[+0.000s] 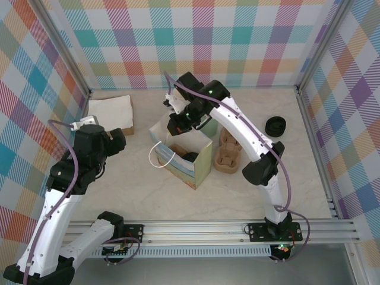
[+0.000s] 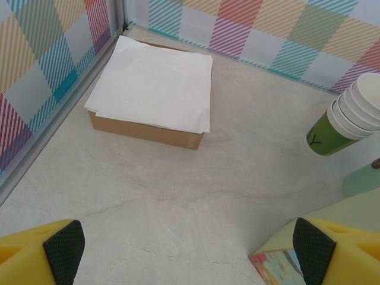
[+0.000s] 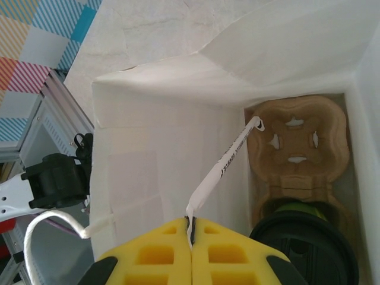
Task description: Pack the takeout coffee
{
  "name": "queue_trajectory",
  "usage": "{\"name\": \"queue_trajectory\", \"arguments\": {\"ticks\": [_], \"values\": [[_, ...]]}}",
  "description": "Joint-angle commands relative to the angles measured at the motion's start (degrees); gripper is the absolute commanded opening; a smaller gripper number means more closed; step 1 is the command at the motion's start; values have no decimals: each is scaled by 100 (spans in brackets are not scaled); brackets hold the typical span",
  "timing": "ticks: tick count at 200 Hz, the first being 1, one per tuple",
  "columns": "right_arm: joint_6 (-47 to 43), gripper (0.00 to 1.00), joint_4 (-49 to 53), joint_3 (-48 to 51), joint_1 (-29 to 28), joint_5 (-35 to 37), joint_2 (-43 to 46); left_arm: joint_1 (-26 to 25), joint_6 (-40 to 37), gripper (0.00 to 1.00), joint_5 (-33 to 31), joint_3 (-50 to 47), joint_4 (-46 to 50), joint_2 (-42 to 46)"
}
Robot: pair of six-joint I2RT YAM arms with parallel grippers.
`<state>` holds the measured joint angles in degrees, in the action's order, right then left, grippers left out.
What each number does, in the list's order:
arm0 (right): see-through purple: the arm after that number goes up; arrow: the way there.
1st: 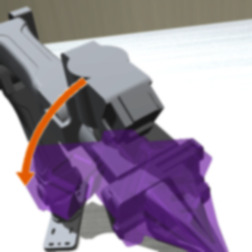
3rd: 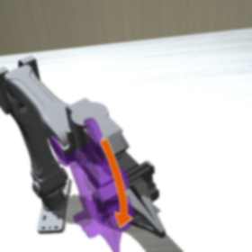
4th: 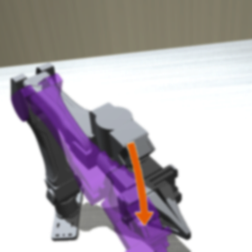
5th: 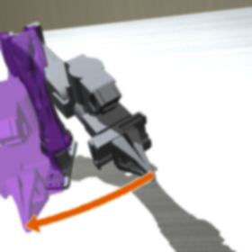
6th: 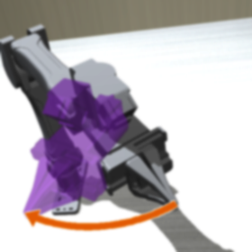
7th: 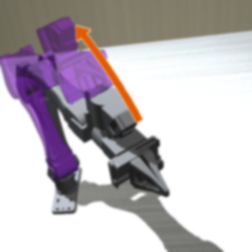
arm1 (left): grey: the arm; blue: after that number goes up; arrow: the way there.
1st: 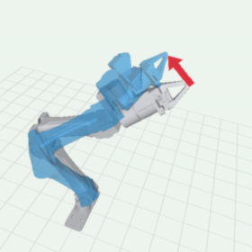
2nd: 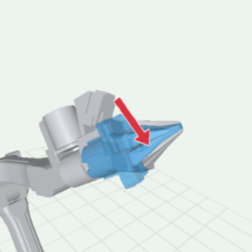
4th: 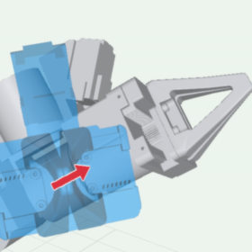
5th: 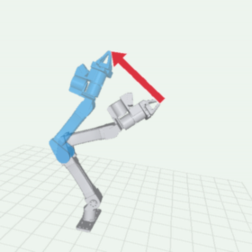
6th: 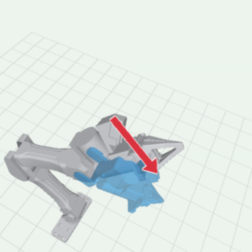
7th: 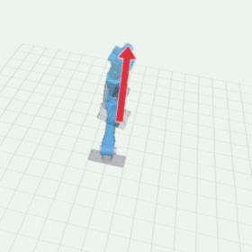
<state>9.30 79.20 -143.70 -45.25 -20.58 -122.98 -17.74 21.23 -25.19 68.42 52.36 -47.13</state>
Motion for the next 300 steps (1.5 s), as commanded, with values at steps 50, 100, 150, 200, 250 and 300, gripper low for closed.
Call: {"name": "queue_trajectory", "arguments": {"ticks": [50, 100, 150, 200, 250, 300], "values": [[-135, 21, 84, -228, -38, 96, 66, 60, -43, 93, -82, -30, -59, 40], [-125, 34, 155, -383, -23, 431, 389, 59, -13, 100, 70, 54, -85, -80], [-104, 43, 171, -294, -18, 860, 967, 60, 94, 100, 309, 125, -101, -327], [-5, 52, -301, 763, -5, 1311, 2006, 73, 309, 100, 727, 491, -18, -809], [194, 66, -1171, 2763, 101, 1813, 3426, 386, 223, 100, 1357, 863, 189, -1398], [329, 83, -1805, 4029, 490, 2110, 4461, 1328, 44, 100, 2459, 1505, 210, -2212]]}}
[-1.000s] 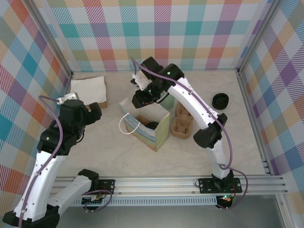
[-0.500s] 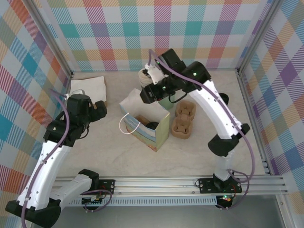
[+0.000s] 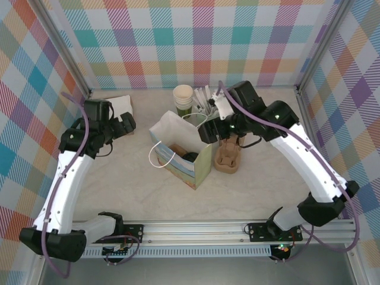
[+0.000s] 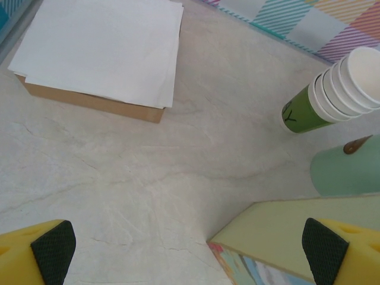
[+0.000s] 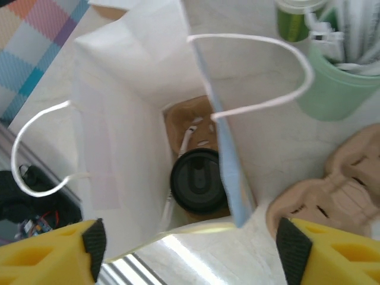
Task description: Pack the takeout coffee
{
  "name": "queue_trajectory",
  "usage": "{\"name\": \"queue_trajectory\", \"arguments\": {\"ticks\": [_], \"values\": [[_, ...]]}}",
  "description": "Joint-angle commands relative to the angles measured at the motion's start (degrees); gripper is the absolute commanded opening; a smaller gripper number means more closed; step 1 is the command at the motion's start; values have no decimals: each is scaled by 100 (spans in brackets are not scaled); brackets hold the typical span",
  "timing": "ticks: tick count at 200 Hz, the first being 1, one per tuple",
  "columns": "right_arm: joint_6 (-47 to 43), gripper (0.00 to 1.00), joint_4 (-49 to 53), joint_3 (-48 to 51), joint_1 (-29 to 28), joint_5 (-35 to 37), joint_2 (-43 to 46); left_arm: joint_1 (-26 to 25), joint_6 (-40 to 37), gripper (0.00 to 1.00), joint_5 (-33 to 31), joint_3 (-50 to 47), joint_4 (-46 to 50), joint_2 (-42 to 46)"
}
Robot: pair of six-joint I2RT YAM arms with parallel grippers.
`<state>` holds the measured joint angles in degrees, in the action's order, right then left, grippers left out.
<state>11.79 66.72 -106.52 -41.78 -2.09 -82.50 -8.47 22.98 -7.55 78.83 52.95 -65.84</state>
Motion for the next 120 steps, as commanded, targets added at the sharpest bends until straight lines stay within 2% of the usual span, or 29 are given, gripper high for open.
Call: {"name": "queue_trajectory", "arguments": {"ticks": [1, 49, 91, 120], "values": [[74, 84, -564, 327, 143, 270, 429, 422, -138, 100, 703, 484, 157, -359], [25, 100, -870, 1157, 491, 406, 991, 1075, -648, 100, 821, 1310, 391, -1571], [42, 100, -1017, 1699, 679, 332, 1204, 1225, -1044, 96, 625, 1772, 506, -2571], [42, 100, -1096, 1944, 746, 355, 1253, 1225, -1297, 88, 527, 2056, 584, -3235]]}}
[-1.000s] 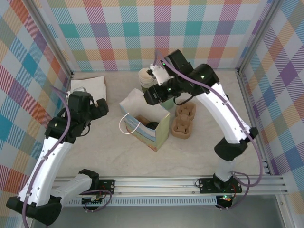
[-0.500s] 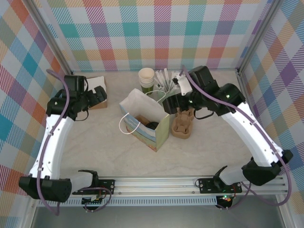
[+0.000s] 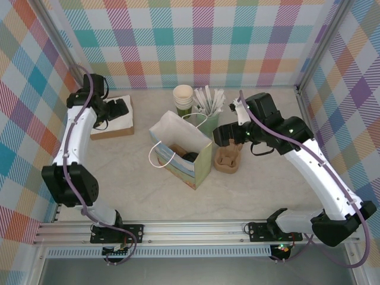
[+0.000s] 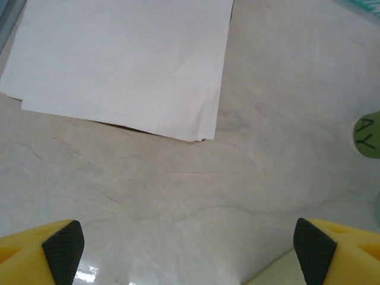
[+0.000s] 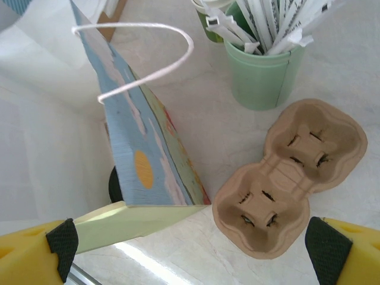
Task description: Pack the takeout coffee
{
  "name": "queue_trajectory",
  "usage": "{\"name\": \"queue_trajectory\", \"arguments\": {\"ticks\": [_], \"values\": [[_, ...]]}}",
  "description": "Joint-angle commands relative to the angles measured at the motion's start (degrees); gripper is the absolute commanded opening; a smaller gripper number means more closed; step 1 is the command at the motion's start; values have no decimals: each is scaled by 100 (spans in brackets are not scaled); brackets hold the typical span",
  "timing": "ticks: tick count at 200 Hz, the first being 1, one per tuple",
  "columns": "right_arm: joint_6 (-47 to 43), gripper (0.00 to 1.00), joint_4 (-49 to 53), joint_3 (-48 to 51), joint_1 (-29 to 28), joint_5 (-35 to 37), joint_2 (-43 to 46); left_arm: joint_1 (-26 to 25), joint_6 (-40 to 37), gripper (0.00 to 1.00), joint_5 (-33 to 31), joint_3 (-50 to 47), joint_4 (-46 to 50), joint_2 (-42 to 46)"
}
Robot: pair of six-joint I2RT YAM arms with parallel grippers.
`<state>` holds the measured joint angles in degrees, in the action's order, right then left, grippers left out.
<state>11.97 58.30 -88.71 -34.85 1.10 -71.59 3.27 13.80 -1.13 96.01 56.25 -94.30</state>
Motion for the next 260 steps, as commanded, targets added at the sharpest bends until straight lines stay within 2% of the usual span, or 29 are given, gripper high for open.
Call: {"name": "queue_trajectory", "arguments": {"ticks": [1, 55, 89, 147, 236, 260], "values": [[24, 100, -256, 171, 55, 38, 163, 51, -383, 88, -125, 348, 259, -406], [24, 100, -389, 379, 110, 39, 133, 46, -766, 73, -169, 915, 421, -1627], [29, 100, -412, 446, 127, 41, 49, 0, -950, 68, -230, 1286, 577, -2245], [7, 100, -385, 494, 145, 95, -5, -212, -1204, 67, -616, 1766, 773, -2866], [7, 100, -424, 600, 162, 48, -35, -345, -1202, 63, -654, 2159, 906, -3365], [8, 100, -439, 626, 158, 43, -64, -354, -1205, 59, -712, 2167, 908, -3418]]}}
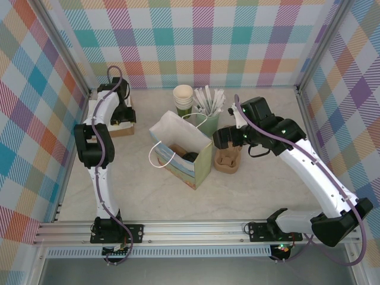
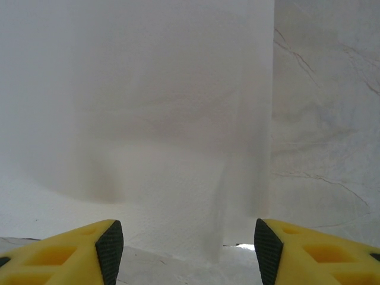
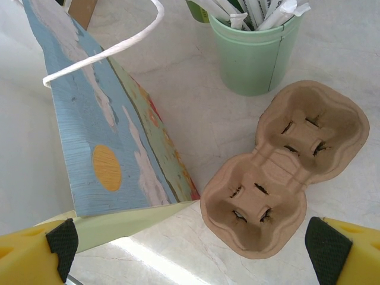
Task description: Pack the takeout coffee
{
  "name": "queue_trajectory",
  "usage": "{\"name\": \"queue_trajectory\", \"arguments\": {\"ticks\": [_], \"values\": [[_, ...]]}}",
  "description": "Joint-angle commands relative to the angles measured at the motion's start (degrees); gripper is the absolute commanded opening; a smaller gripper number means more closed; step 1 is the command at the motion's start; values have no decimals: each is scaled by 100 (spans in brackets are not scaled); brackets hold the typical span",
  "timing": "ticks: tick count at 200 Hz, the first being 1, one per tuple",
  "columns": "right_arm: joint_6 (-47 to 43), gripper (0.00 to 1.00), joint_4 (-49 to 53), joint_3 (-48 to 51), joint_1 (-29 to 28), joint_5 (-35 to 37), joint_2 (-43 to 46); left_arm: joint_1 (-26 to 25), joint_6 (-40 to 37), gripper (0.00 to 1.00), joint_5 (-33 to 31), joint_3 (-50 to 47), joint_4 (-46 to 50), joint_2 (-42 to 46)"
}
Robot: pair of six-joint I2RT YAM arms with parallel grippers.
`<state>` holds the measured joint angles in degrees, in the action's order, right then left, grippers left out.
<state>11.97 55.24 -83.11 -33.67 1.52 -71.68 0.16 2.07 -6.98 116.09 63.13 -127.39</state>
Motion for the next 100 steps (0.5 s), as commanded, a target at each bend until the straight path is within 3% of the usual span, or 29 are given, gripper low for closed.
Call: {"name": "queue_trajectory", "arguments": {"ticks": [1, 100], "values": [[7, 100, -130, 67, 38, -5, -56, -43, -31, 59, -127, 154, 218, -109], [40, 100, -163, 67, 52, -80, -101, -43, -36, 44, -196, 109, 158, -276]]}}
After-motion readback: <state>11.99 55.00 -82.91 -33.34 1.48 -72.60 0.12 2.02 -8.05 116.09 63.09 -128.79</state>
